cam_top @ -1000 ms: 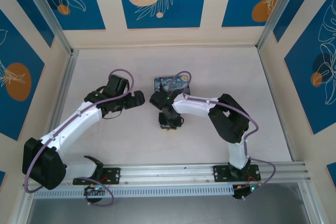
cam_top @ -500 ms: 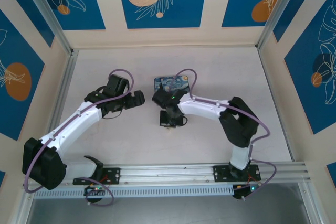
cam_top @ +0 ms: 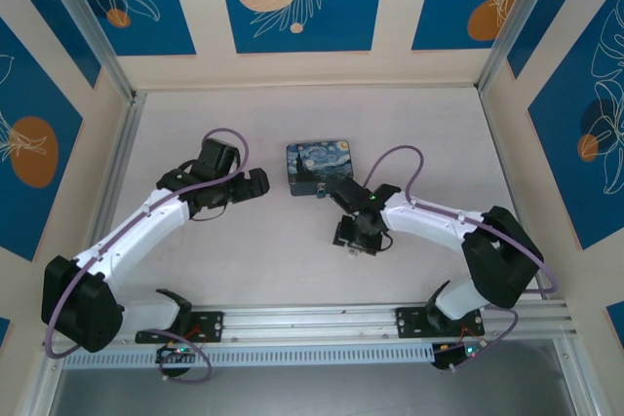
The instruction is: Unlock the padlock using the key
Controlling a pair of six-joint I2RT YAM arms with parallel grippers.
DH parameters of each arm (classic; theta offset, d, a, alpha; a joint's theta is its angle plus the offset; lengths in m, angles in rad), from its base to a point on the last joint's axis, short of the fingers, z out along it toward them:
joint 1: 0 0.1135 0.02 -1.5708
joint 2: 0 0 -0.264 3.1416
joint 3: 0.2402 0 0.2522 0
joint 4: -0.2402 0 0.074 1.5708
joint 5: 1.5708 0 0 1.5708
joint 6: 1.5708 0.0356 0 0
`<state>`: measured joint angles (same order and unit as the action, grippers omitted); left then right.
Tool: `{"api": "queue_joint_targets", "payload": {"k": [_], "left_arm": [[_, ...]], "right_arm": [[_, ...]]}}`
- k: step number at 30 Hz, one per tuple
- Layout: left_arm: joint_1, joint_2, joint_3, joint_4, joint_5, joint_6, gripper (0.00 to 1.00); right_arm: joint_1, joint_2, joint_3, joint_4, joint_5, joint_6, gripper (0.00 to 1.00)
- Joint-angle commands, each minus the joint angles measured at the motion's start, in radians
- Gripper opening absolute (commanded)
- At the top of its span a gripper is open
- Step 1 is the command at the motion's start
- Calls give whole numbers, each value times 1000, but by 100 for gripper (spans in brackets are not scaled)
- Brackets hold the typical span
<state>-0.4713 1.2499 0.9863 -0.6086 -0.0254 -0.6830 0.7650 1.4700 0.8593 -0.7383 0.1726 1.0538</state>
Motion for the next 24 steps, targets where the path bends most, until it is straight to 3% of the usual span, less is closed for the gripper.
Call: {"api": "queue_joint_targets", "payload": {"k": [1, 24], "left_arm": [[13, 0, 5, 4, 23, -12, 100], [13, 25, 12, 20, 42, -20, 100]], "right_arm": [[-29, -83, -45, 4, -5, 26, 60], [-64, -30, -79, -52, 48, 16, 55]]}}
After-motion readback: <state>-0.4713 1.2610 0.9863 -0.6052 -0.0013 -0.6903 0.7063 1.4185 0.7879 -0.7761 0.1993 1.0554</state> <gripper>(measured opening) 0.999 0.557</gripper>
